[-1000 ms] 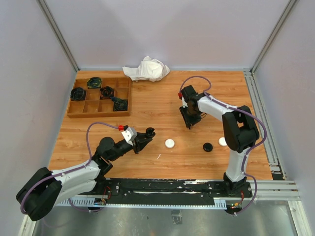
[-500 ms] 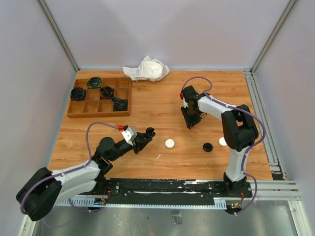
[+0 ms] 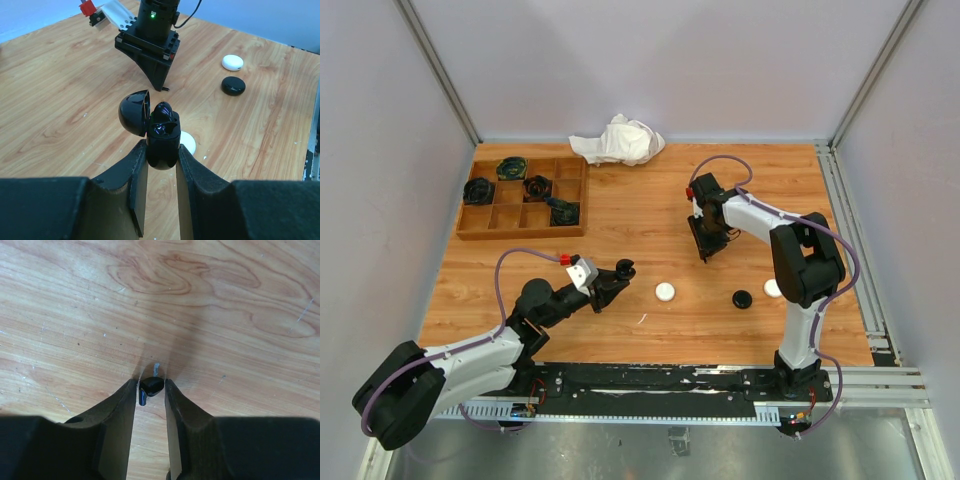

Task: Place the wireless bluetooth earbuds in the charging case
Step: Pick up the earbud from the center of the board.

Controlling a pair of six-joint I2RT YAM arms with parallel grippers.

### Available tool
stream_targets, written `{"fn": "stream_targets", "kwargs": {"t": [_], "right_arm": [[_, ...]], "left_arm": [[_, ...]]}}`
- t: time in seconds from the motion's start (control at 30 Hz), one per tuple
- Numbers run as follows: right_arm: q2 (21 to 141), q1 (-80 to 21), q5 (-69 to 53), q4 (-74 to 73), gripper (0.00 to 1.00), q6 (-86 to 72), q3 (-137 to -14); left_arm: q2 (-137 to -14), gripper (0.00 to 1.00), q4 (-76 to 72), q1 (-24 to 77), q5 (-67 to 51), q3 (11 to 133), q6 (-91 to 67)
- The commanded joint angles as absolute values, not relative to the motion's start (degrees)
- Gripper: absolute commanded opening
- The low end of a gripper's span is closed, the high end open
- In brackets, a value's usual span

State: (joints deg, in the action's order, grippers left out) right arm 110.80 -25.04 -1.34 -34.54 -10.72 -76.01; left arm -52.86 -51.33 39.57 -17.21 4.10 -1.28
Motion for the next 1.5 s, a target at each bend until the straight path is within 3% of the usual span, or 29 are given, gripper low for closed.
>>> {"fn": "stream_targets", "kwargs": {"t": [0.0, 0.17, 0.87, 1.17, 1.47], "right_arm": [[113.2, -24.0, -1.7, -33.2, 0.30, -11.0, -75.4], [112.2, -24.5, -2.4, -32.2, 0.24, -10.4, -75.1], [84.2, -33.1, -4.6, -14.5, 0.26, -13.2, -61.9], [67.0, -45.1, 0.9, -1.5, 0.26, -12.8, -55.5], [60.5, -54.3, 3.0, 11.8, 0.26, -10.6, -50.1]], "left_arm": [[-52.7, 0.00, -54.7, 39.9, -17.5, 4.8, -1.5], [-54.5, 0.00, -58.2, 39.9, -17.2, 3.9, -2.9], [-58.0, 0.00, -63.9, 39.9, -16.3, 6.6, -7.9], [-59.4, 0.00, -65.5, 39.9, -18.2, 9.1, -8.0], [-58.5, 0.00, -70.1, 39.9, -21.3, 7.8, -6.1]]}}
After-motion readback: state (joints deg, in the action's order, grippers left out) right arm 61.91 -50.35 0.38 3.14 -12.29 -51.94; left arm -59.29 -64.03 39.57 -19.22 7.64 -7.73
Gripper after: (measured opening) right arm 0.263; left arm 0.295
